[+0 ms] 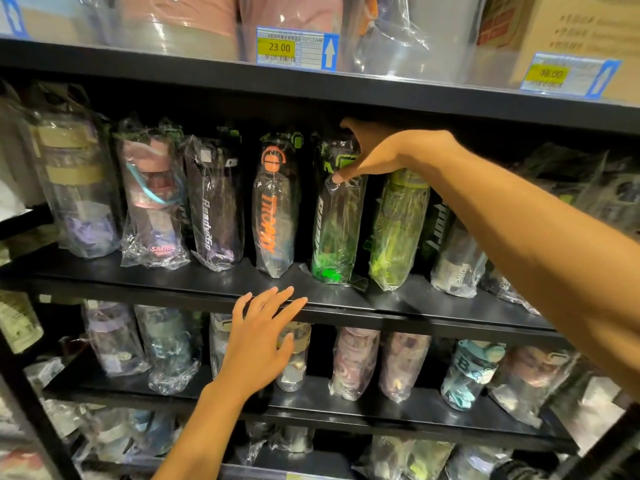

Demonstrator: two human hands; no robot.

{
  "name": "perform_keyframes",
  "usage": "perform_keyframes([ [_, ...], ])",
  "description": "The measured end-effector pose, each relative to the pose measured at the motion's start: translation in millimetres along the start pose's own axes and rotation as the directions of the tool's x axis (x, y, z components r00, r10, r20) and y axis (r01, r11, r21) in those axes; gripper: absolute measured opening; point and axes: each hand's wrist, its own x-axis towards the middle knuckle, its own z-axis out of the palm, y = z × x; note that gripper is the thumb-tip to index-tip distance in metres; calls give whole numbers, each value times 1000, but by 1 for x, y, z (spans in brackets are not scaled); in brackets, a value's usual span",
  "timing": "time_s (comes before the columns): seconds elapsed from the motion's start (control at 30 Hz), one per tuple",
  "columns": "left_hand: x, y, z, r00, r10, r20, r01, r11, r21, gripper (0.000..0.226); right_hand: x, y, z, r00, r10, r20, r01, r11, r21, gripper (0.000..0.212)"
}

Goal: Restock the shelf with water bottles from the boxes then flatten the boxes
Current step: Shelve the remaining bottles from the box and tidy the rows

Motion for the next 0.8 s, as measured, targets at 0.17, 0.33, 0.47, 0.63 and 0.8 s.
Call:
perform_keyframes([
  [0.17, 2, 3, -2, 1000, -26, 2, 26, 1000, 5, 63, -37, 29, -15, 999, 18, -45, -20, 999, -46, 104],
  [0.33, 14, 38, -2, 1000, 3, -17, -3, 1000, 2, 61, -58, 73, -13, 993, 88, -76, -91, 995, -37, 109],
  [0.47, 29, 87, 16, 994, 102, 39, -104, 993, 48, 67, -58, 84, 4, 995, 89, -44, -88, 996, 29, 104],
  [0.63, 32, 95, 34, 997, 59, 56, -61, 997, 38, 70, -55, 85, 17, 990, 16, -140, -14, 1000, 19, 87],
  [0.8, 33, 92, 33, 997, 55, 59, -56, 998, 18, 68, -51, 90, 18, 983, 1, -182, 10, 998, 59, 85],
])
